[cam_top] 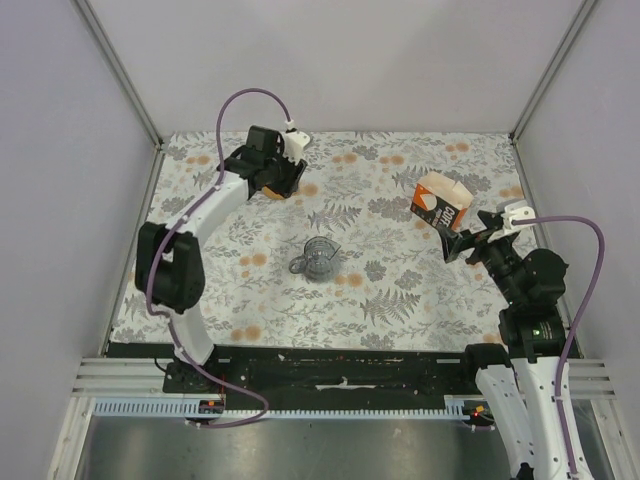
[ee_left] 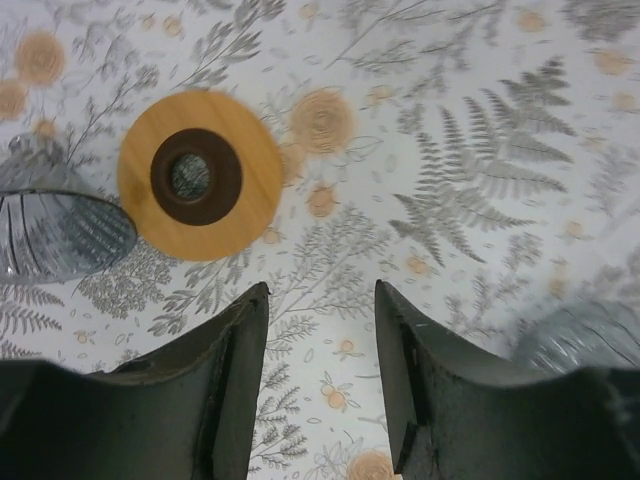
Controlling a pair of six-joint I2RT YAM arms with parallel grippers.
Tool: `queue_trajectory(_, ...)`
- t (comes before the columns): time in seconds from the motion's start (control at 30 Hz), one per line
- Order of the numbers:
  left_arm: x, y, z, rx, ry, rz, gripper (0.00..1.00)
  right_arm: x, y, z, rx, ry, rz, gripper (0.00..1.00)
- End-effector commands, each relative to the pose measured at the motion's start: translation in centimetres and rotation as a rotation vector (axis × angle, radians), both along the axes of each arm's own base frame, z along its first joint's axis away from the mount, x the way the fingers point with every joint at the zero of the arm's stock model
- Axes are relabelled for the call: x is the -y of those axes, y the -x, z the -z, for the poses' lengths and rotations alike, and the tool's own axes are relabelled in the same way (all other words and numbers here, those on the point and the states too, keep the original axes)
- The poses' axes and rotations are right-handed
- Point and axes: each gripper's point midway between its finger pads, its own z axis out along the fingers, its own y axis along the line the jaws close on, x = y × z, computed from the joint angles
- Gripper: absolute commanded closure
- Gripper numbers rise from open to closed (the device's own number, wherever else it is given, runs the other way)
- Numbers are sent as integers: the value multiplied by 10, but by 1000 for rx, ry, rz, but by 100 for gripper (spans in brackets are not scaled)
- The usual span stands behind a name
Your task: Place the coffee filter in the dripper
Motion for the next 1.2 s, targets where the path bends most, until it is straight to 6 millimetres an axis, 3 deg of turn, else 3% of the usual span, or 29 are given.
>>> queue_trajectory(0.0,-34,-47,21,2,-96,-308,49,3,-2,-1,-3,10,18,2)
queue_trajectory(0.27,-51,-107,37,49,-185,-447,50,0,-3,2,-19,9,2,2)
queue_trajectory(0.5,-67,-138,64,34,-256,-519,58,-4,-4,2,-22,9,-16,2)
queue_trajectory(0.7,-70,-143,94,-28,-250,-482,58,-4,-4,1,-17,9,-17,2)
queue_trajectory(1.17,-60,-142,132,-84,-265,-397,58,-4,-5,1,-21,8,-16,2)
